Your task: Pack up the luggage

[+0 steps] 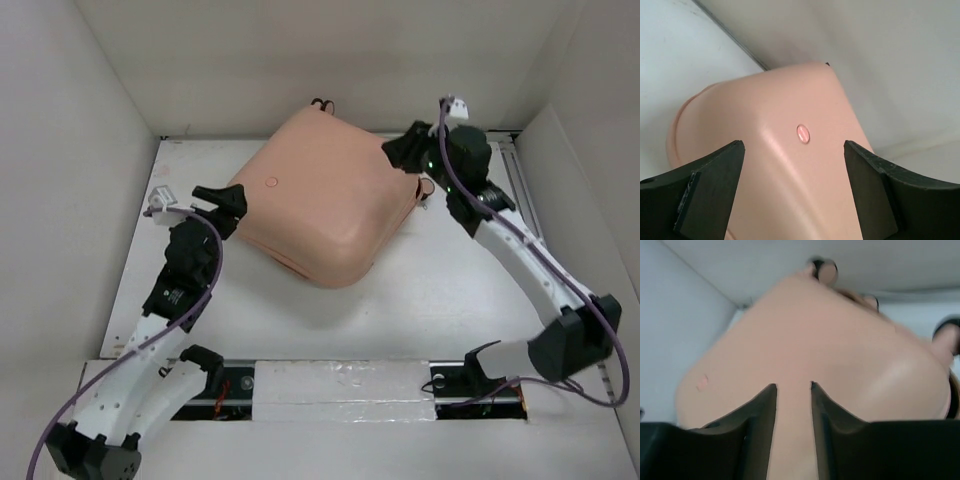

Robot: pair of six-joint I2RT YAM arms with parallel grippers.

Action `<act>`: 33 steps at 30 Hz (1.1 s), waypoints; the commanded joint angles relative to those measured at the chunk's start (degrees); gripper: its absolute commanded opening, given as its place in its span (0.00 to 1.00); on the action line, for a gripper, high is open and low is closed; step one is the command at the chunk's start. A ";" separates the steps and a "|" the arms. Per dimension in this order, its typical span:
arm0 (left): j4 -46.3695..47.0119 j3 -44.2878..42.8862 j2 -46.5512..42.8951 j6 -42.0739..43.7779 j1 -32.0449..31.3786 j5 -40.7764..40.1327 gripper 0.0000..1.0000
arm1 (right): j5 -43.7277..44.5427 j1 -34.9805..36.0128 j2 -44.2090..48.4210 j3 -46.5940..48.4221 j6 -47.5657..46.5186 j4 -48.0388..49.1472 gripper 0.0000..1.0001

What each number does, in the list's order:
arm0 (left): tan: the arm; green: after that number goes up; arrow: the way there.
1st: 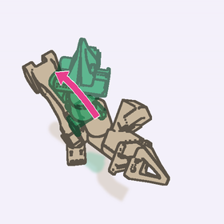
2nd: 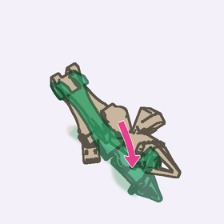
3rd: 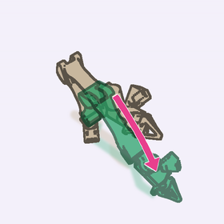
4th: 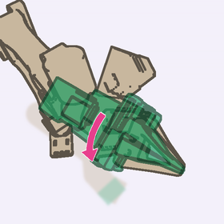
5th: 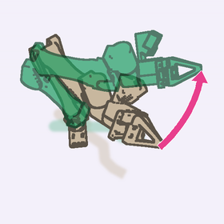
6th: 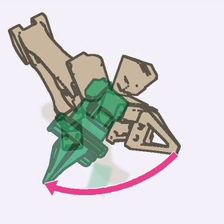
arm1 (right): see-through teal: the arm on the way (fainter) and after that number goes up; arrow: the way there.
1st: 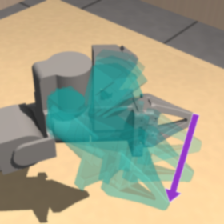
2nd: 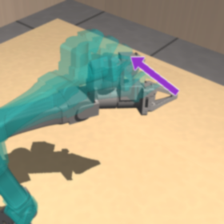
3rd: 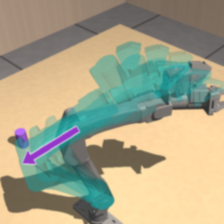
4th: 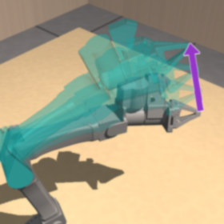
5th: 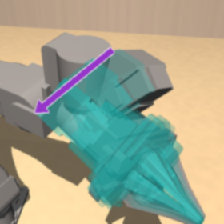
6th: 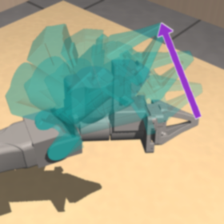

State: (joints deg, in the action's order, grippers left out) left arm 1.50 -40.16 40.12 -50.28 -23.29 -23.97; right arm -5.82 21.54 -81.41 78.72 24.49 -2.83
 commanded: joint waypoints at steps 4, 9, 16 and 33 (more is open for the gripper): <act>10.71 -2.03 10.14 1.42 6.66 2.23 0.80 | -0.06 6.66 20.27 -30.52 6.18 11.78 0.06; 11.77 -3.44 16.31 -2.27 13.88 9.55 0.79 | -0.08 15.01 34.63 -48.75 6.45 17.77 0.11; 17.92 2.36 19.01 -4.12 13.88 12.88 0.79 | -0.24 15.29 40.02 -62.81 6.01 26.56 0.46; 20.65 -9.60 28.54 -2.54 11.51 13.96 0.79 | -4.02 11.68 23.93 -62.90 3.90 38.78 0.52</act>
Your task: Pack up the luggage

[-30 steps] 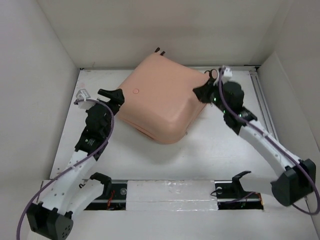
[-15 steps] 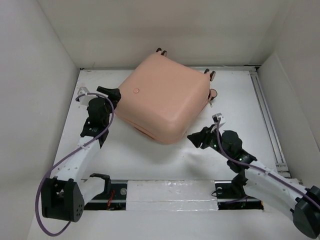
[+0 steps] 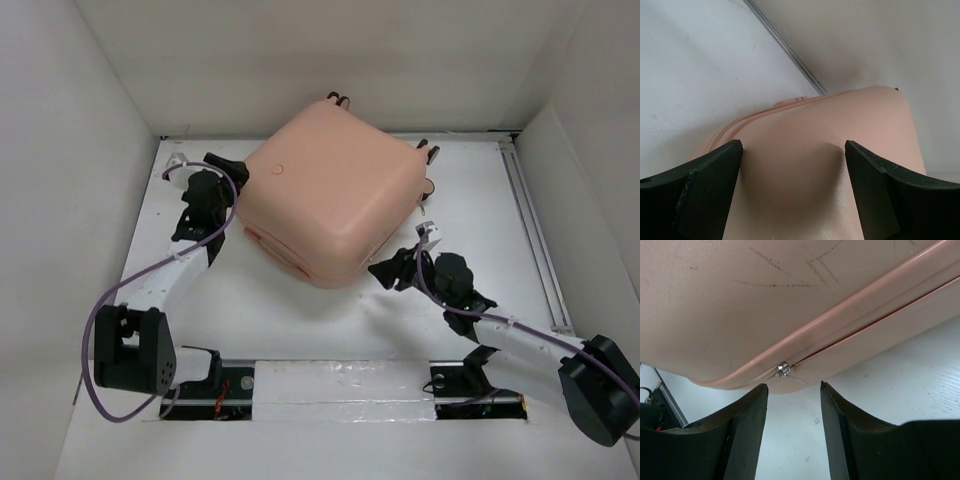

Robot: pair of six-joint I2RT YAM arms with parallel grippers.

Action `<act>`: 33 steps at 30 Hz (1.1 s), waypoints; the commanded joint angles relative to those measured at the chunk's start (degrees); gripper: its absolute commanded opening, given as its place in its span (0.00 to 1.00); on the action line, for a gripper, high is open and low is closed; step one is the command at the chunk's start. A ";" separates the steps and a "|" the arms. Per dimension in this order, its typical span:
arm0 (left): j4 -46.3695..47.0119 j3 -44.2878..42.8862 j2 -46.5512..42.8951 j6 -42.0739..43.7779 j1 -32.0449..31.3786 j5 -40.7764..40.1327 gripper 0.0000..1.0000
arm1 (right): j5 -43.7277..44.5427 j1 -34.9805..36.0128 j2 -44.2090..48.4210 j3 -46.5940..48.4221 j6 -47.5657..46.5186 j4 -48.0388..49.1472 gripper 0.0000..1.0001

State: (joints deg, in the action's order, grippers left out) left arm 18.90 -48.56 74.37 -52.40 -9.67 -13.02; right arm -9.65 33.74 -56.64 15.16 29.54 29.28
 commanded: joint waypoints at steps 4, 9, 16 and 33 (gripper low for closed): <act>1.85 10.38 -20.88 -2.26 -2.11 -1.65 0.77 | -3.26 -1.04 -4.35 1.19 -2.56 9.74 0.52; -4.89 23.14 -31.38 -2.97 -2.11 -0.87 0.67 | -4.06 -1.04 -7.25 2.60 -3.17 9.13 0.47; -4.94 36.86 -37.02 1.07 -2.11 12.47 0.62 | -4.06 -0.52 -8.48 2.60 -2.65 12.38 0.41; 11.15 34.67 -14.61 6.52 -2.11 29.19 0.55 | -2.22 0.54 -10.68 3.39 -1.94 14.23 0.07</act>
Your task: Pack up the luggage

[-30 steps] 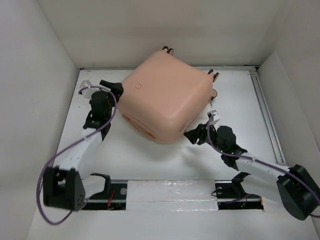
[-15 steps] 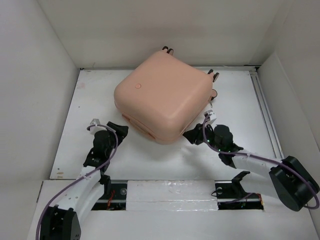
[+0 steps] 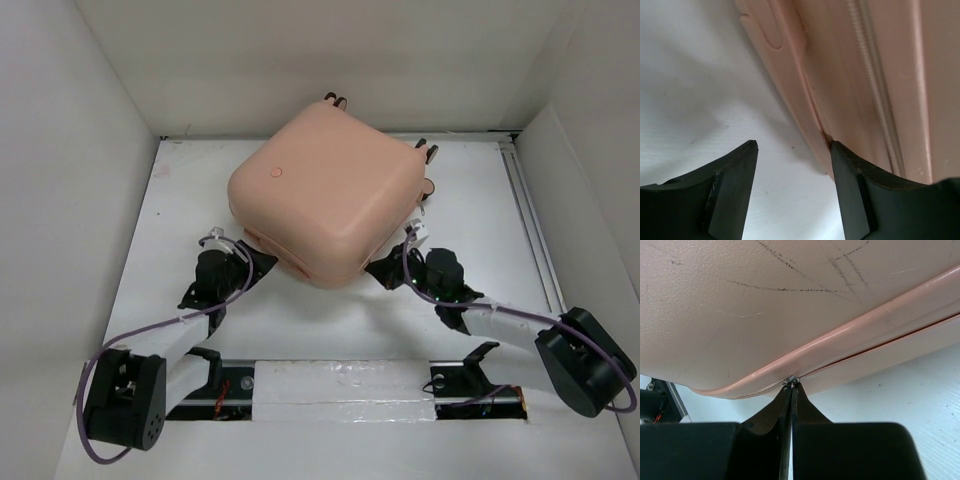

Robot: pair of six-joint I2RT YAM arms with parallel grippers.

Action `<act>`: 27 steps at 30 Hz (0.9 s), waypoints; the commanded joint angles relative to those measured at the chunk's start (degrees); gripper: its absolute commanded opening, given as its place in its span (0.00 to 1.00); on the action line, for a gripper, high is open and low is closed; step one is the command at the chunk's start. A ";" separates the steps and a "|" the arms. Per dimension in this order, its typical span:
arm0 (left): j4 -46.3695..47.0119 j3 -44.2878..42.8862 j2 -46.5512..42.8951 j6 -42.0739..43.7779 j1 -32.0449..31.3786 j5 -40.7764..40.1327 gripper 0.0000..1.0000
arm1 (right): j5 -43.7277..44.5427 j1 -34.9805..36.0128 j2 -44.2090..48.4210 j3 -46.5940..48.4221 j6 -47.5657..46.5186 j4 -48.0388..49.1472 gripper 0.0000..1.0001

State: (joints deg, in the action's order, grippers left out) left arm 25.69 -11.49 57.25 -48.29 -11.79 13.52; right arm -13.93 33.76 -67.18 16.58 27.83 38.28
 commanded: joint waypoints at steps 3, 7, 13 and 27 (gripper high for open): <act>8.05 -2.40 4.18 1.01 0.01 3.27 0.53 | 4.16 2.01 1.96 1.97 0.90 2.51 0.00; 11.48 -3.54 4.80 0.39 0.01 3.27 0.52 | 6.90 5.26 5.56 0.92 1.61 -2.41 0.00; 14.64 -5.65 12.42 0.92 -3.39 3.02 0.44 | 14.53 15.26 9.35 1.53 3.81 -17.08 0.00; 20.45 -6.63 17.19 -3.99 -19.04 -10.58 0.00 | 21.05 28.99 0.92 12.50 10.57 -23.08 0.00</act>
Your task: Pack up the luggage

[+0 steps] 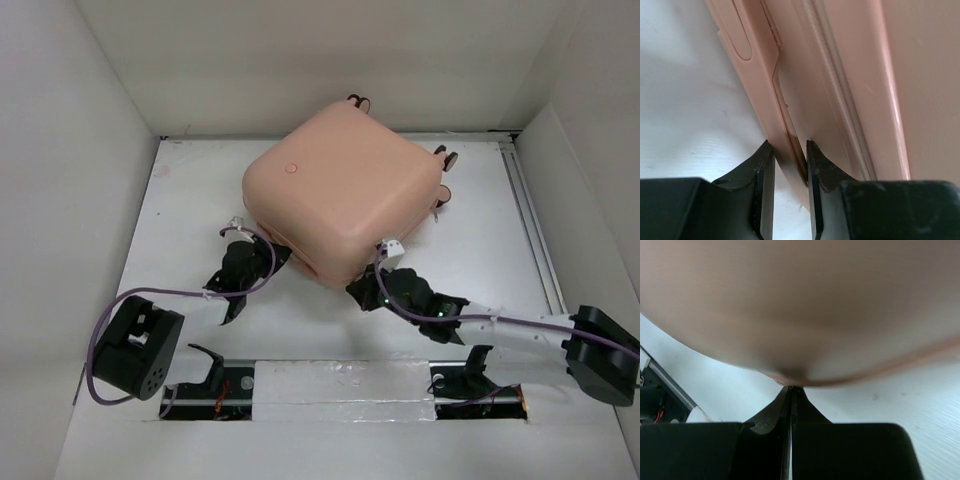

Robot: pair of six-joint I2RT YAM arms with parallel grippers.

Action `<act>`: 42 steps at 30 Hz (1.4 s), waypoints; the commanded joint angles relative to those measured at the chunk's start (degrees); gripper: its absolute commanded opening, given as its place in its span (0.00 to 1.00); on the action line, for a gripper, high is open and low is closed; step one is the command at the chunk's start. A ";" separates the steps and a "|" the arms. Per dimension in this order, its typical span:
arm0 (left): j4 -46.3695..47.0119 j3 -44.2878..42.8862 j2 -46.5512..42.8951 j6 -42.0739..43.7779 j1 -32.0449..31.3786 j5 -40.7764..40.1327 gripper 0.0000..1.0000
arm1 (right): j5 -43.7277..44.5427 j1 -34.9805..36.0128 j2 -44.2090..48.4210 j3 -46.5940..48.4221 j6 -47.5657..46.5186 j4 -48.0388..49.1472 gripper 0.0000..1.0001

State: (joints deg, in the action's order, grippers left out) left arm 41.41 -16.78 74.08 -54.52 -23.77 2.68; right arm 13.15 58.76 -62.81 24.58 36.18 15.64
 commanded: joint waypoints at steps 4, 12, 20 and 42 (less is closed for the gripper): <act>4.73 0.60 -1.39 -0.05 -13.31 -5.39 0.00 | -0.69 4.52 -3.83 8.29 0.64 -2.53 0.00; 9.99 2.54 0.26 -3.40 -19.11 -5.92 0.00 | -0.23 7.42 -8.54 13.11 1.08 -2.28 0.00; 9.48 2.18 -0.25 -4.45 -22.20 -1.45 0.00 | 11.18 11.89 -22.36 24.81 -0.50 -1.75 0.00; 9.85 4.03 -4.54 -6.83 -33.97 -5.55 0.00 | 18.32 10.67 -27.04 32.74 -5.60 -0.08 0.00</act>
State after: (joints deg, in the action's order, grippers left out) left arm 50.13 -12.23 75.16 -65.89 -50.57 -19.22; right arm 38.09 68.84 -91.96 55.68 28.62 0.86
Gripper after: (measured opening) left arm 0.218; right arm 0.010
